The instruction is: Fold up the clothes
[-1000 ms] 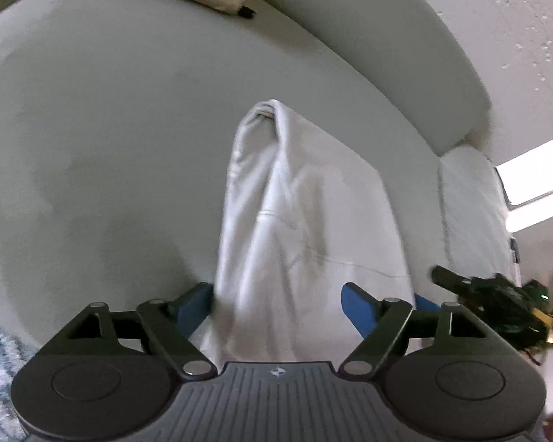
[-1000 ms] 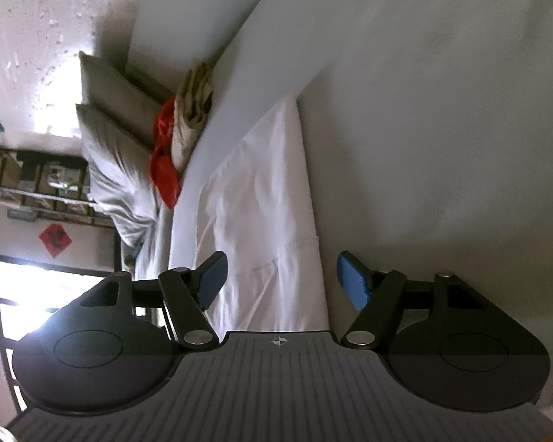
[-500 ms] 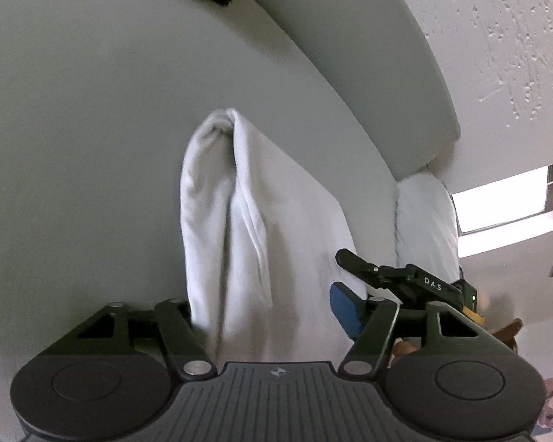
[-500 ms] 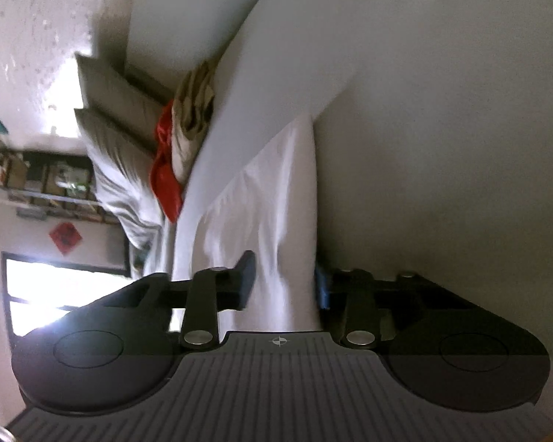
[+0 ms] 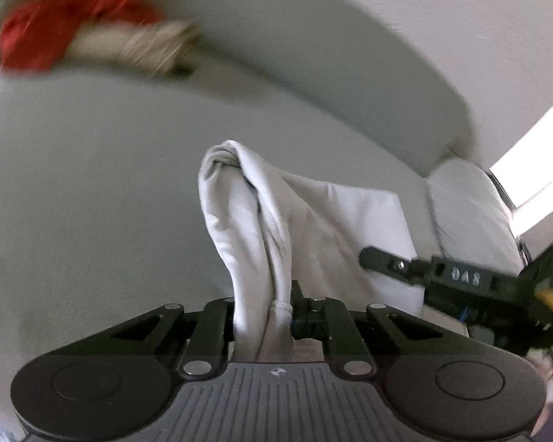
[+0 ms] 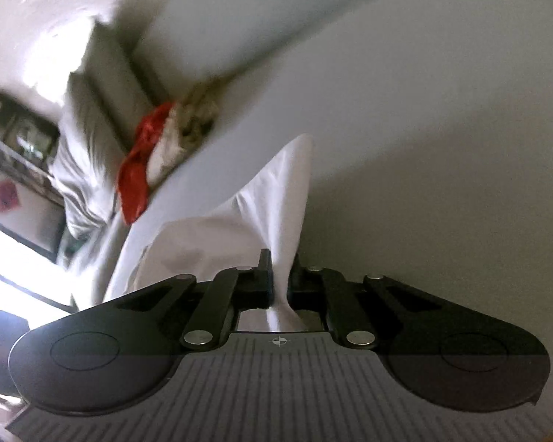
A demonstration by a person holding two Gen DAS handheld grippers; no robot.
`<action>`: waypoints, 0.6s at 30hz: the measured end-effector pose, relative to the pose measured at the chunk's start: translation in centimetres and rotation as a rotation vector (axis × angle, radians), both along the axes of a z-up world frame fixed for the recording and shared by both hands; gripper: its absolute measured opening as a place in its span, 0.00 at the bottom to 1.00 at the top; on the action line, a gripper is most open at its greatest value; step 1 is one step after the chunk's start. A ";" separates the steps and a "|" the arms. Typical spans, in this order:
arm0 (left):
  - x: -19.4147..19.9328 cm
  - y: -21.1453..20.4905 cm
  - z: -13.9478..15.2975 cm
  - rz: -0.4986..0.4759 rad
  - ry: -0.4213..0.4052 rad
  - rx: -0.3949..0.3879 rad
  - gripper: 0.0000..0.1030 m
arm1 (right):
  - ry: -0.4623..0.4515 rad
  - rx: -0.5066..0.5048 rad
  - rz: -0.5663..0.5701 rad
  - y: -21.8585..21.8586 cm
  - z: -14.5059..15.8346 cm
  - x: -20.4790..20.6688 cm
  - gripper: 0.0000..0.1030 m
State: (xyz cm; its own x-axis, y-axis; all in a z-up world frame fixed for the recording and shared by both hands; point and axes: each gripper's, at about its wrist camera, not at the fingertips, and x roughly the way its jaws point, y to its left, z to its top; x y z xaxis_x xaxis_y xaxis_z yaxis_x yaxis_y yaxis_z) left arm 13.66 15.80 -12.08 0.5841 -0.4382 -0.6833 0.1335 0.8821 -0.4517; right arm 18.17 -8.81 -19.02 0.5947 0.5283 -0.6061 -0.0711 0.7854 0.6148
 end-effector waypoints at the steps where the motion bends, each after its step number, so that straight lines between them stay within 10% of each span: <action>1: -1.3 -0.3 1.0 -0.015 -0.041 0.013 0.10 | -0.030 -0.011 -0.019 0.0 1.1 -1.1 0.06; 9: -9.7 -4.8 6.6 -0.170 -0.260 -0.022 0.10 | -0.174 0.001 -0.182 -4.4 7.9 -12.9 0.05; 18: -13.6 -14.8 9.4 -0.351 -0.328 -0.116 0.10 | -0.307 -0.061 -0.391 -14.1 13.0 -25.9 0.05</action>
